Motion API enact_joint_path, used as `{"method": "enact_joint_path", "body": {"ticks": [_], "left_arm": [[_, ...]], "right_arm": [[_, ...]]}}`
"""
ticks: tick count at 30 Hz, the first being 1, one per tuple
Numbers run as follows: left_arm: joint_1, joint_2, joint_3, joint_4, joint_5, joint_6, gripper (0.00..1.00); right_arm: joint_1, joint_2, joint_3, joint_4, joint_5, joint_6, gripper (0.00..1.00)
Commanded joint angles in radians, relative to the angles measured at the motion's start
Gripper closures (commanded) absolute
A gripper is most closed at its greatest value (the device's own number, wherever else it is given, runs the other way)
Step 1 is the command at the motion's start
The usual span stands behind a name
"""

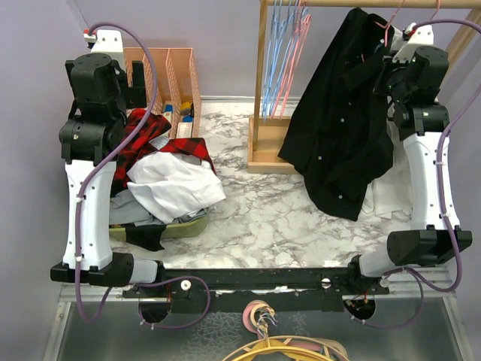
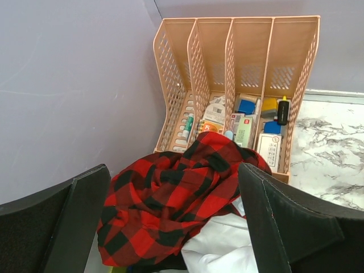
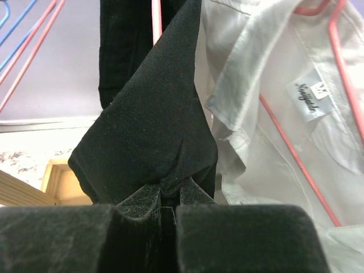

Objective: Place the shirt on the hanger

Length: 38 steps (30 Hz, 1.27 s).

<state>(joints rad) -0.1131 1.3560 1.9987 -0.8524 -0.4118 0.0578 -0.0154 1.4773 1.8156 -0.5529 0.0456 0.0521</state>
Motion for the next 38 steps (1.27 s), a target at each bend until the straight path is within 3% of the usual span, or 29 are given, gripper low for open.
{"method": "enact_joint_path", "body": {"ticks": [1,6,11,17,18,19,21,23,27,31,37,38], "left_arm": [[0.041,0.016,-0.024,0.027,0.087,-0.017,0.03],[0.096,0.023,-0.063,0.030,0.171,-0.022,0.03],[0.107,0.017,-0.104,0.061,0.109,-0.020,0.03],[0.112,0.010,-0.130,0.061,0.138,-0.028,0.03],[0.112,0.012,-0.129,0.057,0.137,-0.034,0.02],[0.112,0.011,-0.135,0.058,0.138,-0.039,0.02],[0.111,0.006,-0.147,0.060,0.129,-0.046,0.02],[0.112,0.004,-0.149,0.056,0.106,-0.052,0.02],[0.113,-0.012,-0.186,0.075,0.045,-0.053,0.04],[0.125,-0.022,-0.200,0.118,-0.115,-0.070,0.03],[0.178,-0.041,-0.201,0.077,0.082,-0.012,0.03],[0.187,-0.047,-0.229,0.102,0.058,-0.035,0.03]], "right_arm": [[-0.059,-0.002,0.000,0.053,-0.097,0.057,0.99],[-0.085,-0.007,-0.034,0.064,-0.109,0.068,0.99],[-0.092,-0.011,-0.068,0.078,-0.140,0.067,0.99],[-0.093,-0.043,-0.122,0.081,-0.183,0.066,0.98],[-0.093,-0.049,-0.117,0.070,-0.169,0.067,0.91],[-0.093,-0.056,-0.106,0.062,-0.149,0.069,0.74],[-0.093,-0.086,-0.074,0.056,-0.092,0.077,0.28],[-0.093,-0.138,-0.056,0.095,-0.042,0.081,0.01],[-0.093,-0.206,-0.002,0.163,-0.011,0.092,0.00],[-0.093,-0.261,0.014,0.204,-0.161,0.156,0.01],[-0.093,-0.313,-0.059,0.308,-0.380,0.228,0.00],[-0.093,-0.319,-0.077,0.318,-0.397,0.247,0.00]]}}
